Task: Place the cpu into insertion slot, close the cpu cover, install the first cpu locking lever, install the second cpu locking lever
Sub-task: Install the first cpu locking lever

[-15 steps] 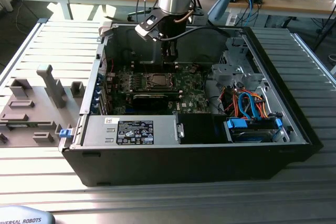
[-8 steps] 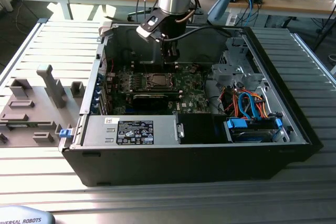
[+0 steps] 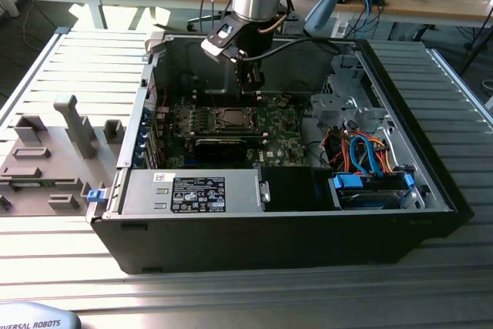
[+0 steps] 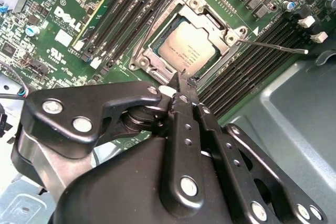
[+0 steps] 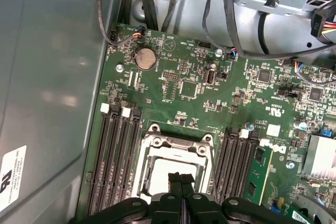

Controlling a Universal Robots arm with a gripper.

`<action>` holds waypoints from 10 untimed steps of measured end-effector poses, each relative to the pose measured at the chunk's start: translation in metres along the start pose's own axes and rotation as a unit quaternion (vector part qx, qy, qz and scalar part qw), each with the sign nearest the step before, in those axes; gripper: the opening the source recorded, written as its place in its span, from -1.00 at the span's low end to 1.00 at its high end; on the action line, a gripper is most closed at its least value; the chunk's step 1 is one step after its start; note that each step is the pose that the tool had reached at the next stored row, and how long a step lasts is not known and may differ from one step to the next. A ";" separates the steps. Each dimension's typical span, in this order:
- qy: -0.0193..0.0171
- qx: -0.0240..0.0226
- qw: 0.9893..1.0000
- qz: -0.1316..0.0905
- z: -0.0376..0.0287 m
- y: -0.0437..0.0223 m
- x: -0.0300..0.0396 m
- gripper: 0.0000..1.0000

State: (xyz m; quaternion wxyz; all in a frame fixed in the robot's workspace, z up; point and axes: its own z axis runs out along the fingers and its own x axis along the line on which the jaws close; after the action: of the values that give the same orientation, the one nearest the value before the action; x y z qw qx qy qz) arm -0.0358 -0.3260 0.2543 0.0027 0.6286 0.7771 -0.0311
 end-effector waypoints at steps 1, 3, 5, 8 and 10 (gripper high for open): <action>0.000 0.000 1.000 -0.003 0.0000 0.0000 0.0000 -0.79; 0.000 0.000 1.000 -0.009 0.0000 0.0000 0.0000 -0.79; -0.001 -0.001 1.000 -0.013 0.0000 0.0000 0.0000 -0.79; -0.001 -0.001 1.000 -0.018 0.0000 0.0000 0.0000 -0.79; -0.001 -0.001 1.000 -0.020 0.0000 0.0000 0.0000 -0.79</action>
State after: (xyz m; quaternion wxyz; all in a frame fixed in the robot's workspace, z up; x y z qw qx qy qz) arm -0.0358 -0.3260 0.2544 0.0034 0.6126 0.7898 -0.0311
